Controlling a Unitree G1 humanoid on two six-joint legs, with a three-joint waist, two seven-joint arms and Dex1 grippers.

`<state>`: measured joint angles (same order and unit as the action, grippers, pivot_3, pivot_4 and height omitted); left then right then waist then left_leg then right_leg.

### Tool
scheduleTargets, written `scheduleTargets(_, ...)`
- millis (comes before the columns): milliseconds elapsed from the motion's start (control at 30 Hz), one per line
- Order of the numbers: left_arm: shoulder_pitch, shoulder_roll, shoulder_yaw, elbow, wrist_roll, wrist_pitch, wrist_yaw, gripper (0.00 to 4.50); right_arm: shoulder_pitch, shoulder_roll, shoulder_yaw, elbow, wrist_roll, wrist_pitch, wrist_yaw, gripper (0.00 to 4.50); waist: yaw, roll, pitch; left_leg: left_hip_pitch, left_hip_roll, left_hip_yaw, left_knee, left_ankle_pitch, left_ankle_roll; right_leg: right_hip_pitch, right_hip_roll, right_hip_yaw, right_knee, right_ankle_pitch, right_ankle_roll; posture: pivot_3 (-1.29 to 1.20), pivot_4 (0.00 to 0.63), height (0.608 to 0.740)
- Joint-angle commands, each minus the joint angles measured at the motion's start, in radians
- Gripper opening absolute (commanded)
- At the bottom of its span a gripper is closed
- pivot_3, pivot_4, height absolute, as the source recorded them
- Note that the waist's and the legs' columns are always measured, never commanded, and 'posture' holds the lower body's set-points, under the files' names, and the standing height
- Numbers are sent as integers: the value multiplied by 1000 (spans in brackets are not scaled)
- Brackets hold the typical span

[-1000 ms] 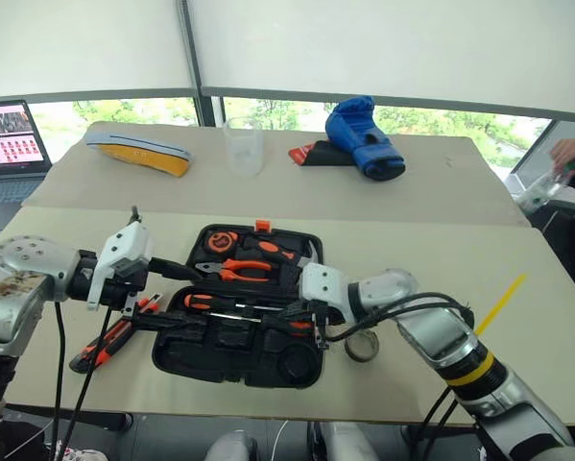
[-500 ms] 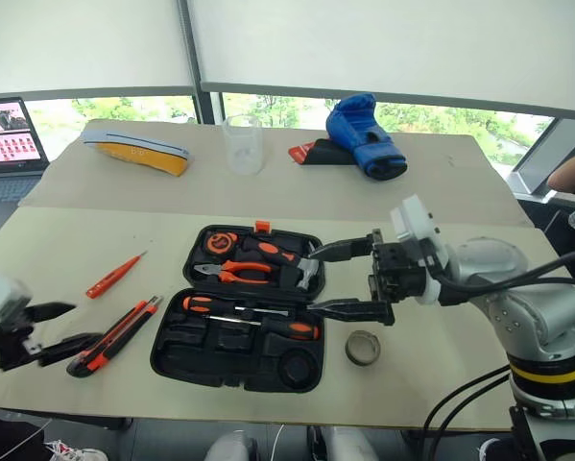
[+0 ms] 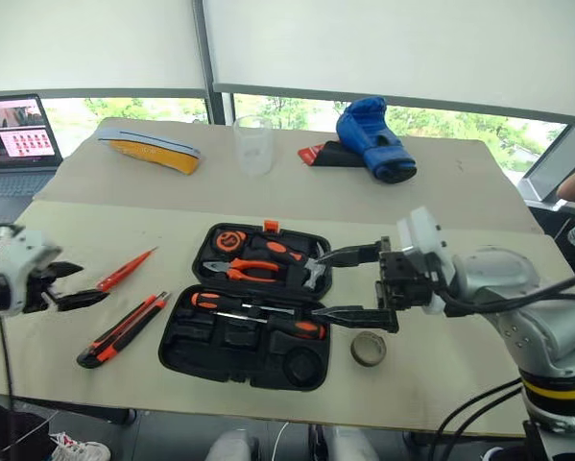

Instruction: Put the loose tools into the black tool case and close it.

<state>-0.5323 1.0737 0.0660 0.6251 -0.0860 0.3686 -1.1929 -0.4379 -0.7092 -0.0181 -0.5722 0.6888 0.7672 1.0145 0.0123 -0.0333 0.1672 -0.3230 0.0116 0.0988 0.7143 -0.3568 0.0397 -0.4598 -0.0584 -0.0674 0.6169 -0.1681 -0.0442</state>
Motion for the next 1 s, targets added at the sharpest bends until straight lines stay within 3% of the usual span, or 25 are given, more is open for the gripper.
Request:
scheduleTargets(33, -137, -29, -114, 173, 120, -38, 18, 4500, 26, -14, -47, -70, 24, -16, -45, 4447, -6, 0, 0, 0, -2, 3, -1, 0, 0, 0, 1, 0, 1, 0, 0, 0, 150, 738)
scheduleTargets(167, -244, -71, -161, 318, 165, -68, 19, 4500, 60, -30, -68, -98, 37, -11, -74, 4447, -9, 0, 0, -1, -2, 8, -3, 0, 1, -1, 0, -1, -1, 0, 1, 0, 150, 738)
scheduleTargets(400, -286, -83, -199, 383, 187, -104, -58, 2336, 92, -59, -90, -127, 60, -13, -103, 4500, -9, 0, 0, 2, 2, 11, -1, -1, 1, 1, -1, 2, -3, 0, 1, 0, 150, 738)
scheduleTargets(567, -306, -68, -158, 363, 150, -155, -84, 608, 128, -81, -98, -137, 62, -16, -116, 4500, -11, -1, 0, 2, 3, 8, 0, -1, 2, 1, -1, 7, 0, -3, 7, 0, 150, 738)
scheduleTargets(600, -311, -64, -143, 346, 132, -169, -101, 428, 136, -86, -101, -138, 64, -15, -116, 4500, -11, -1, 0, 3, 3, 7, 1, -1, 2, 1, -1, 7, 0, -3, 6, 0, 150, 738)
scheduleTargets(833, -347, -81, -72, -11, -56, -111, -331, 428, 229, -143, -149, -164, 110, -9, -96, 4500, 3, -2, 0, -6, 3, 7, 9, -4, 6, -1, -1, 1, -2, 2, 5, 0, 150, 738)
scheduleTargets(1000, -269, -99, -145, -339, -138, -36, -421, 428, 262, -153, -156, -182, 91, -28, -118, 4500, 0, -2, 0, -14, 1, 3, 14, -5, 9, -4, -2, 0, -4, 6, 10, 0, 150, 738)
